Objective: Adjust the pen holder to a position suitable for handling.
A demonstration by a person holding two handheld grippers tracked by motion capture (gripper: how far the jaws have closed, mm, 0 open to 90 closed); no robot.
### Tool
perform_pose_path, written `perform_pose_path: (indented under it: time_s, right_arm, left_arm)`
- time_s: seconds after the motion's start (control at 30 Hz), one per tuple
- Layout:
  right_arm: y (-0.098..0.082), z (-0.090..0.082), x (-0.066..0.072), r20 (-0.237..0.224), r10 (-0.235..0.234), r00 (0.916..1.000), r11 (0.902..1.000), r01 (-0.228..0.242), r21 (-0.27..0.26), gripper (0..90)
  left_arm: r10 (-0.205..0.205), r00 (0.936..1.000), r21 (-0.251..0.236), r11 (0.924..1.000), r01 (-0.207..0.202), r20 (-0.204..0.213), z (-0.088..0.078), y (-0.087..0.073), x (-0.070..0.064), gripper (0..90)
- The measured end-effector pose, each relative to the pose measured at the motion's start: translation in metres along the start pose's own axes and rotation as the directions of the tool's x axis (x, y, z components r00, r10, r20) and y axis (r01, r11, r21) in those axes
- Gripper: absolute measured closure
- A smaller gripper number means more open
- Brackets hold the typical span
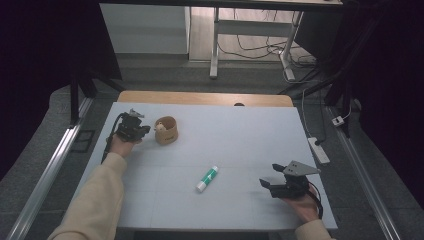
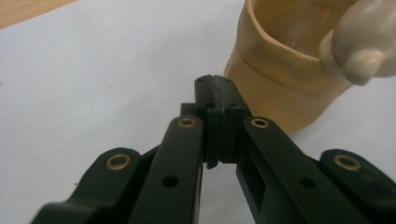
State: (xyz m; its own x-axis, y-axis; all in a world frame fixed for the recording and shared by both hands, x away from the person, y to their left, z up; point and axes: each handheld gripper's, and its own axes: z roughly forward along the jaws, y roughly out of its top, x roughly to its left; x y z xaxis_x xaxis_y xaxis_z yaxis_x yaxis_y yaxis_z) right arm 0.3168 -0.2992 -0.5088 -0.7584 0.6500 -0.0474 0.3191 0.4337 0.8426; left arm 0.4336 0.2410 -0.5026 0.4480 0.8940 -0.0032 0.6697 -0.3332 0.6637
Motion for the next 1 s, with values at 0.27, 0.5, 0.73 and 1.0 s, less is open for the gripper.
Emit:
perform_pose_path:
  time_s: [0.27, 0.5, 0.73, 1.0]
  right_arm:
    - [-0.001, -0.002, 0.000, -0.001, 0.006, 1.0000, 1.0000, -0.006, -0.001, 21.9]
    - [-0.003, -0.003, 0.000, -0.002, 0.010, 0.9999, 1.0000, -0.010, 0.001, 21.9]
    - [-0.003, -0.003, -0.001, 0.000, 0.012, 0.9999, 0.9999, -0.012, 0.009, 21.9]
    - [-0.004, -0.003, -0.001, -0.003, 0.011, 0.9999, 0.9998, -0.011, 0.015, 22.0]
  left_arm:
    - [0.004, 0.9999, 0.017, 0.9998, -0.004, 0.012, 0.009, 0.004, -0.001, 88.5]
    - [0.014, 0.9998, 0.031, 0.9994, -0.014, 0.015, 0.015, 0.005, -0.005, 88.6]
    - [-0.013, 0.9997, 0.044, 0.9989, 0.012, 0.020, 0.019, 0.006, -0.004, 88.6]
    - [-0.028, 0.9994, 0.044, 0.9987, 0.027, 0.020, 0.020, 0.007, -0.004, 88.7]
